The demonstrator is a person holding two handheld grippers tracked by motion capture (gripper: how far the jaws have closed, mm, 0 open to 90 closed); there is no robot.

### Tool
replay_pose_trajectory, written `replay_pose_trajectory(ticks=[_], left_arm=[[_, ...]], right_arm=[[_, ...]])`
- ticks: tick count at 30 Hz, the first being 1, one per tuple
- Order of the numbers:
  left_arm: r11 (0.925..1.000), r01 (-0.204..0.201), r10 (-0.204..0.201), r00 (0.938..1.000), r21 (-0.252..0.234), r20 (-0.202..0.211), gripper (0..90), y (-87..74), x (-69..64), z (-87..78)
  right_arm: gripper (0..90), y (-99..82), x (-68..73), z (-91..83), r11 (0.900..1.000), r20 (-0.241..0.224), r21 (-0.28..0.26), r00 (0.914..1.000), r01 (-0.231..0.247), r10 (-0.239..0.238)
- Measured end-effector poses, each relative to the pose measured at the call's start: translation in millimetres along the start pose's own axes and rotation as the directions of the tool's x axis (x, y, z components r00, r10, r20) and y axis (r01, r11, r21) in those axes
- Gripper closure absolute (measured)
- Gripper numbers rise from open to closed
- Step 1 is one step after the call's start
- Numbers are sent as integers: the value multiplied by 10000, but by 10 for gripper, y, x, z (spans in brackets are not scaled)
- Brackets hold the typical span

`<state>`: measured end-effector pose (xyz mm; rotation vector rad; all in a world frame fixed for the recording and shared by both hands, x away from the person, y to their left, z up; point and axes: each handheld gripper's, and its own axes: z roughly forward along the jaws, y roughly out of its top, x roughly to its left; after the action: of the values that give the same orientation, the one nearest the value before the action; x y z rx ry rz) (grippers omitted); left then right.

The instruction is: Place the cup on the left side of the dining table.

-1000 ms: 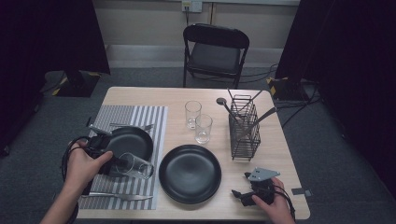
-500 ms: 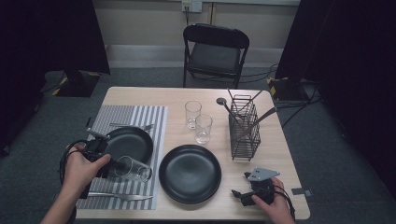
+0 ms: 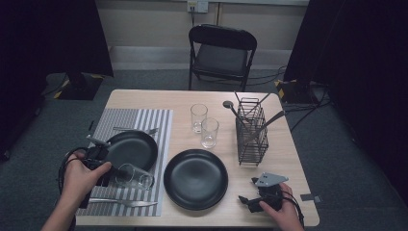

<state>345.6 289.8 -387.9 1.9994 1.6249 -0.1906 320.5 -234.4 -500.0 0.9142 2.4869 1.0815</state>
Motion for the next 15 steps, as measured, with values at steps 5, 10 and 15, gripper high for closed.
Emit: replay_pose_trajectory(ticks=[5,10,15], left_arm=[[9999,116,-116,9999,-17,26,846,-37,25,12],[9999,139,-139,9999,44,31,845,-63,49,13],[9998,202,-202,9998,6,63,845,-94,60,18]], right_arm=[[132,0,0,0,10000,-2,0,10000,0,0],[132,0,0,0,10000,3,4,10000,-1,1],[132,0,0,0,10000,4,4,10000,0,0]])
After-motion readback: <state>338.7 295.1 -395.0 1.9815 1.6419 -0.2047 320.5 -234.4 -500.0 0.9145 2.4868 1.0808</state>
